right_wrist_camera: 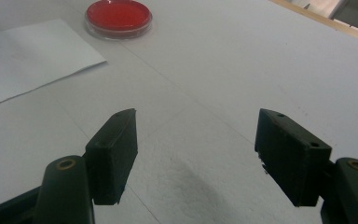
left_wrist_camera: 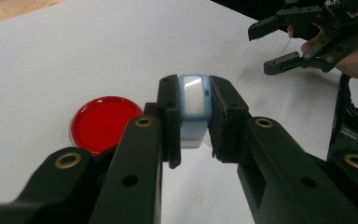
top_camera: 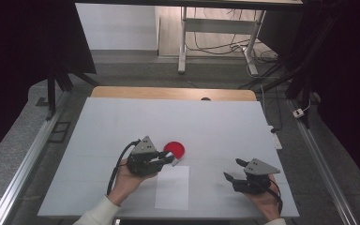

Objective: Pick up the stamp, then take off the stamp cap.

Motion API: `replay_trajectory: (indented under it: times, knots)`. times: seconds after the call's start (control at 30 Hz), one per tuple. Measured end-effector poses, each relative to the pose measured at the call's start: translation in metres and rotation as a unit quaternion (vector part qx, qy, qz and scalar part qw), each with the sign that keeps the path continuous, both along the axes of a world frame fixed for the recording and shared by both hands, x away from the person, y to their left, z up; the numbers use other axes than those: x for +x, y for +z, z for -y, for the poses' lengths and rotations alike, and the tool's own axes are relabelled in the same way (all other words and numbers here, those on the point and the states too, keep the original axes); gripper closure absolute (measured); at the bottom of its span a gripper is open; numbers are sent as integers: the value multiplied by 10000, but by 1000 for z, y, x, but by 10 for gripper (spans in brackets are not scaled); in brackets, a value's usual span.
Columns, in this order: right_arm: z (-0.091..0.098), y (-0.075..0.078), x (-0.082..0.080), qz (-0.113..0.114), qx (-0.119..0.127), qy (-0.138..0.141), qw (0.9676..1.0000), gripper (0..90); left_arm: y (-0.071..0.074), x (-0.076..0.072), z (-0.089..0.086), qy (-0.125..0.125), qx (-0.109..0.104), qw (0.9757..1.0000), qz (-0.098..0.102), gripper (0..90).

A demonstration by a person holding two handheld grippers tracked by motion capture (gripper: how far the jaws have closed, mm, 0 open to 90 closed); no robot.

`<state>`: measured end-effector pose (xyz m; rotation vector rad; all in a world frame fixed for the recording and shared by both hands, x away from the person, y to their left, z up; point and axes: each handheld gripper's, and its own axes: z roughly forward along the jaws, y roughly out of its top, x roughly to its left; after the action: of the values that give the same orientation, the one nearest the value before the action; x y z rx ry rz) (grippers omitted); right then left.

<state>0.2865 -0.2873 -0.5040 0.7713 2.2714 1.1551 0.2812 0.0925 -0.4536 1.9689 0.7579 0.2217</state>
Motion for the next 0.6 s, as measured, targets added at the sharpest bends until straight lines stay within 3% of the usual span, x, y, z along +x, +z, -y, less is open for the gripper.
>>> replay_trajectory:
  times: [0.27, 0.6]
  knots:
    - [-3, 1, -2, 170, -92, -22, 9998, 291, -1, 0, 0, 21, -4, 10000, -12, 752]
    - [-14, 6, -8, 239, 112, 30, 9996, 302, -2, 0, 1, 11, 2, 10000, -49, 752]
